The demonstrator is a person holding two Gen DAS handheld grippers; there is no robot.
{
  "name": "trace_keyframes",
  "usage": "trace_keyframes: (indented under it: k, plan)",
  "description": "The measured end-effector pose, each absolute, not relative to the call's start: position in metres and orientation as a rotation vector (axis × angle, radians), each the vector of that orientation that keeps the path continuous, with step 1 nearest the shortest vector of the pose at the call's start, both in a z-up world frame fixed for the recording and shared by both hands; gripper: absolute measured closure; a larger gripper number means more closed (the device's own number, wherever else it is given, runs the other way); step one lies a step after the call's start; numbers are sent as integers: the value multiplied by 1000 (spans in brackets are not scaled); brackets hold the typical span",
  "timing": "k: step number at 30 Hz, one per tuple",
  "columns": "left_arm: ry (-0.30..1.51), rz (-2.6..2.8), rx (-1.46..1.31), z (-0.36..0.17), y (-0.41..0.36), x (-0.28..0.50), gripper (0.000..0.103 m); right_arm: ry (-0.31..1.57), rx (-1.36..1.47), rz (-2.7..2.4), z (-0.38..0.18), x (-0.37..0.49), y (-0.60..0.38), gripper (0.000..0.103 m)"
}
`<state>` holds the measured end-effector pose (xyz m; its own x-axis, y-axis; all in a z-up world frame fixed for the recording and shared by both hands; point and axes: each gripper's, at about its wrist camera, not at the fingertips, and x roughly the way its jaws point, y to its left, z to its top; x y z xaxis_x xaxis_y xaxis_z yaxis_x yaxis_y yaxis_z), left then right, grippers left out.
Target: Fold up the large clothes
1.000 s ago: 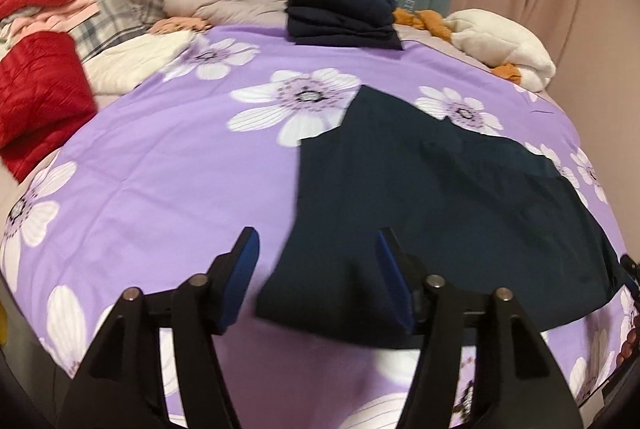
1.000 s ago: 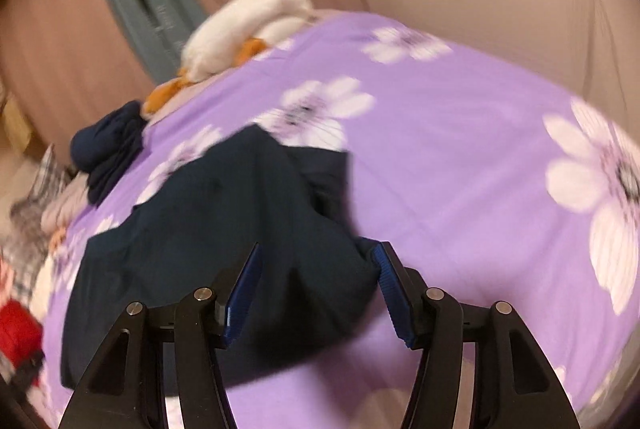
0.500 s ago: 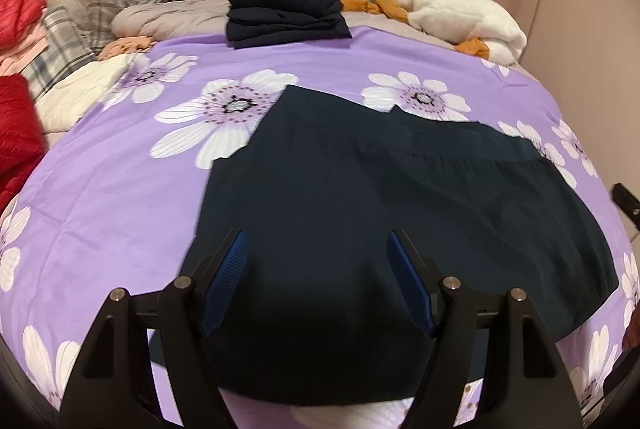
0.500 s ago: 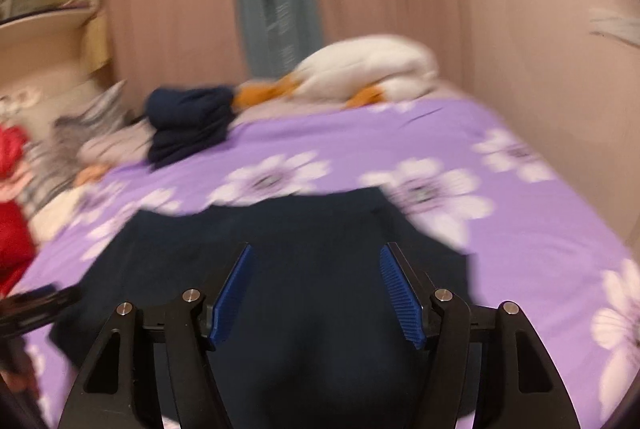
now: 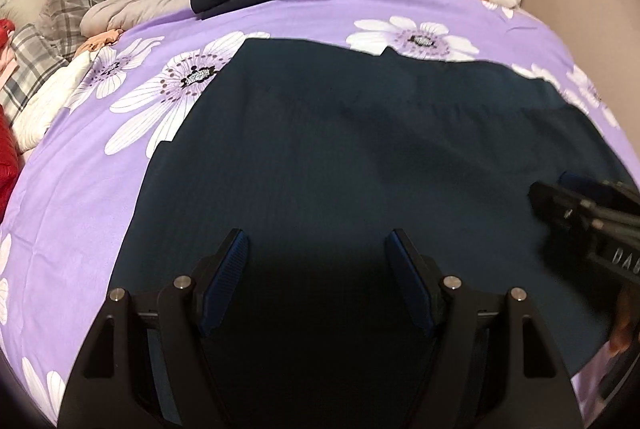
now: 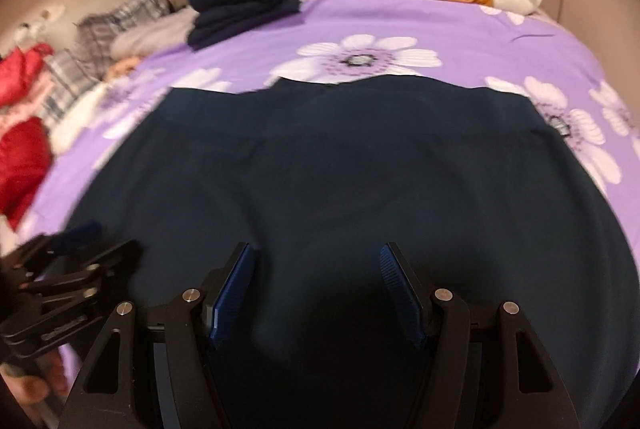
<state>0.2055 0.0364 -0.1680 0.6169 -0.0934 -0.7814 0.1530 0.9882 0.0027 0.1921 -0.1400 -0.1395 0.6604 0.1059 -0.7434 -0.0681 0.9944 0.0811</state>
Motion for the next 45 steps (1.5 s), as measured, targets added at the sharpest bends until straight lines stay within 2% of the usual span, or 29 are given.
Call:
trace_keyframes:
  k: [5, 17, 21, 31, 36, 45]
  plan:
    - [880, -137, 76, -170, 44, 203, 24, 852, 20, 14, -141, 195, -158, 38]
    - [871, -127, 53, -166, 64, 188, 18, 778, 85, -194, -140, 164, -233, 38]
    - [869, -112, 56, -165, 69, 181, 18, 720, 174, -205, -142, 143, -260, 38]
    - [872, -63, 24, -159, 92, 158, 19, 673, 121, -249, -134, 100, -270, 38]
    - [842, -60, 8, -153, 97, 138, 19, 573, 91, -255, -112, 68, -262, 38]
    - [861, -50, -42, -170, 103, 119, 19, 667, -14, -178, -150, 49, -242, 37]
